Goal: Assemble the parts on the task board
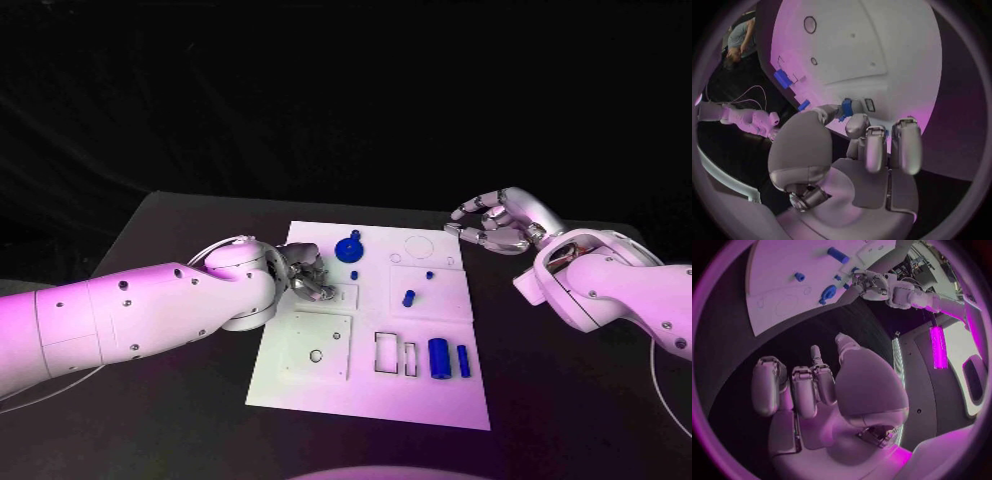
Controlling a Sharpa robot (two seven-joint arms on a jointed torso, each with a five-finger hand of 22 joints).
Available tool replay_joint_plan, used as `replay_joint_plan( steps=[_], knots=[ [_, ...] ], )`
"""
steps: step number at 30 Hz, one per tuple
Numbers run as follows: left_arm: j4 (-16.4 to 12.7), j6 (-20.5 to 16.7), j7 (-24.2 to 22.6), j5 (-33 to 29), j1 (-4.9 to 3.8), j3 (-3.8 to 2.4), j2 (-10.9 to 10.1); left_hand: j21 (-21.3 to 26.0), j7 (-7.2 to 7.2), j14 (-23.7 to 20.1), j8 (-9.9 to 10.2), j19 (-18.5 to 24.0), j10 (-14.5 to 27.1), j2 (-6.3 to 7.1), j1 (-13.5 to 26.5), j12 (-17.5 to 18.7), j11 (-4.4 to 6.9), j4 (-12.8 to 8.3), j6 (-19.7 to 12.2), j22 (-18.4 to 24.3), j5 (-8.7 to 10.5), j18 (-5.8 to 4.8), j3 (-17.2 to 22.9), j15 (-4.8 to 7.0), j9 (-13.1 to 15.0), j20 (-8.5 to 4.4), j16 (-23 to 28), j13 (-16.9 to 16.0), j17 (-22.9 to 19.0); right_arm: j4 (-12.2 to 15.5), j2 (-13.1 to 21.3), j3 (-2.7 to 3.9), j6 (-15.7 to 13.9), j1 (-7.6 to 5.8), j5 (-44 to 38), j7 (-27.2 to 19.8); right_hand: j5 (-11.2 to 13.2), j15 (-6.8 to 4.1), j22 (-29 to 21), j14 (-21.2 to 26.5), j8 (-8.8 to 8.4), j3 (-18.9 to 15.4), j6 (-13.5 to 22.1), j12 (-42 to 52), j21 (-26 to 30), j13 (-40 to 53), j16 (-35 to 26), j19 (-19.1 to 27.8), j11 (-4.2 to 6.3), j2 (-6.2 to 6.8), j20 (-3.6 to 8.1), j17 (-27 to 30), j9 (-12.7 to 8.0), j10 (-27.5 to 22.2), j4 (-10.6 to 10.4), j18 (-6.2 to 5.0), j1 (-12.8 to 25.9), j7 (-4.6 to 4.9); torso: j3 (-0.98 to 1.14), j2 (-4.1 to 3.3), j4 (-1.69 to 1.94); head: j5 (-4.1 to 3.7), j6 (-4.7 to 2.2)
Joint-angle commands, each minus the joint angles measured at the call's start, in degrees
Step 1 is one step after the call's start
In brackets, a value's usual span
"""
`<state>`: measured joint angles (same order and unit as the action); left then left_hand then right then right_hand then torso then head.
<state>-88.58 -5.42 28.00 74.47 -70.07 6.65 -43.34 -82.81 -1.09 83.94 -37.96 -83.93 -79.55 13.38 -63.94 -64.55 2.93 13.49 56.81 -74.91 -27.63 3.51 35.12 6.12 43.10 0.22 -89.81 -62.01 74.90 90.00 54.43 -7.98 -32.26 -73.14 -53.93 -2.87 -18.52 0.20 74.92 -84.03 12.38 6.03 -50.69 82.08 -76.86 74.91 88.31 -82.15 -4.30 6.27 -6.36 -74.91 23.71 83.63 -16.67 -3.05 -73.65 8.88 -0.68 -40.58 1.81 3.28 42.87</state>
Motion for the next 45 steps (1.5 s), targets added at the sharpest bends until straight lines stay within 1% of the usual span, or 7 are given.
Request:
replay_joint_plan(
  steps=[1,2,16,25,31,35,45],
  knots=[
    [0.2,3.6,1.2,-1.2,0.69,0.58,0.3,-0.2,0.41,6.1,0.1,-0.5,-0.3,0.12,0.9,-0.3,0.28,-3.4,0.2,-0.4,-0.01,-0.48,3.9,0.14,-0.1,-0.09,-0.2,-0.1,15.1,0.0,0.0,0.0,0.7,0.04,-0.6,-0.3,0.0,-0.27,5.6,-4.5,0.34,-0.5,0.2,-0.2,0.3,7.2,-0.3,0.0,0.26,0.19,0.37,-8.4,0.1,0.0,0.0,-0.37,0.7,-0.07,-0.02,0.04,0.0,-0.07,-0.05],
    [0.2,3.6,1.2,-1.3,0.69,0.58,0.3,-0.1,0.44,6.1,0.1,-0.5,-0.3,0.11,1.2,-0.3,0.3,-3.0,0.3,-0.3,-0.06,-0.46,3.7,0.16,-0.1,-0.11,-0.2,-0.1,15.1,0.0,0.0,0.0,0.6,0.04,-0.6,-0.3,0.0,-0.27,5.6,-4.5,0.34,-0.5,0.2,-0.2,0.3,7.2,-0.3,0.0,0.26,0.19,0.37,-8.4,0.1,0.0,0.0,-0.37,0.7,-0.07,-0.02,0.05,0.01,-0.08,-0.23],
    [0.5,3.6,1.2,-1.8,0.68,0.58,0.6,-0.2,0.51,6.1,0.4,-0.6,-0.5,-0.06,4.3,-0.7,0.36,0.8,1.1,-0.6,-0.03,-0.51,1.6,0.22,-0.6,-0.2,-0.2,-0.6,15.1,0.0,0.0,0.0,0.6,0.04,-0.6,-0.3,0.0,-0.27,5.5,-4.5,0.36,-0.5,0.3,-0.2,0.3,7.2,-0.3,0.0,0.26,0.17,0.37,-8.5,0.1,0.0,0.0,-0.38,0.7,-0.07,-0.04,0.02,0.06,-0.28,-0.06],
    [0.7,3.5,1.2,-2.2,0.68,0.58,0.7,-0.2,0.52,6.1,0.4,-0.7,-0.5,-0.11,5.0,-0.7,0.36,1.7,1.3,-0.6,-0.01,-0.52,0.7,0.23,-0.6,-0.21,-0.2,-0.7,15.1,0.0,0.0,0.0,0.6,0.04,-0.8,-0.3,0.0,-0.27,5.6,-4.5,0.38,-0.5,0.3,-0.2,0.3,7.2,-0.3,0.0,0.26,0.12,0.38,-8.4,0.1,0.0,0.0,-0.37,0.7,-0.07,-0.04,0.03,0.0,-0.19,0.08],
    [0.7,3.6,1.2,-2.4,0.67,0.57,0.8,-0.2,0.49,6.1,0.6,-0.7,-0.5,0.19,6.2,-0.7,0.33,3.0,1.6,-0.7,0.06,-0.54,-1.7,0.22,-0.8,-0.21,-0.2,-0.8,15.1,0.0,0.0,0.0,0.6,0.04,-0.8,-0.3,0.0,-0.27,5.5,-4.5,0.39,-0.5,0.3,-0.2,0.3,7.2,-0.4,0.0,0.26,0.09,0.38,-8.4,0.1,0.0,0.0,-0.38,0.8,-0.07,-0.03,0.04,0.04,-0.29,0.01],
    [0.8,3.5,1.1,-2.6,0.67,0.57,0.9,-0.2,0.46,6.1,0.7,-0.7,-0.6,-0.31,7.6,-0.8,0.3,3.2,1.8,-0.8,0.04,-0.55,-3.0,0.18,-1.0,-0.19,-0.2,-0.9,15.1,0.0,0.0,0.0,0.6,0.04,-0.9,-0.3,0.0,-0.27,5.5,-4.5,0.39,-0.5,0.3,-0.2,0.3,7.2,-0.4,0.0,0.26,0.09,0.38,-8.4,0.1,0.0,0.0,-0.38,0.8,-0.07,-0.03,0.04,0.01,-0.29,-0.09],
    [1.0,3.6,1.1,-2.8,0.67,0.57,0.9,-0.3,0.47,6.1,0.8,-0.8,-0.6,-0.57,8.0,-0.9,0.3,3.2,1.9,-0.9,-0.01,-0.56,-3.5,0.18,-1.0,-0.19,-0.2,-1.0,15.1,0.0,0.0,0.0,0.7,0.04,-0.9,-0.3,-0.1,-0.28,5.5,-4.5,0.4,-0.5,0.3,-0.2,0.3,7.2,-0.4,0.0,0.26,0.07,0.38,-8.4,0.1,0.0,0.0,-0.38,0.8,-0.07,-0.02,0.02,0.03,-0.34,-0.04]
  ],
)
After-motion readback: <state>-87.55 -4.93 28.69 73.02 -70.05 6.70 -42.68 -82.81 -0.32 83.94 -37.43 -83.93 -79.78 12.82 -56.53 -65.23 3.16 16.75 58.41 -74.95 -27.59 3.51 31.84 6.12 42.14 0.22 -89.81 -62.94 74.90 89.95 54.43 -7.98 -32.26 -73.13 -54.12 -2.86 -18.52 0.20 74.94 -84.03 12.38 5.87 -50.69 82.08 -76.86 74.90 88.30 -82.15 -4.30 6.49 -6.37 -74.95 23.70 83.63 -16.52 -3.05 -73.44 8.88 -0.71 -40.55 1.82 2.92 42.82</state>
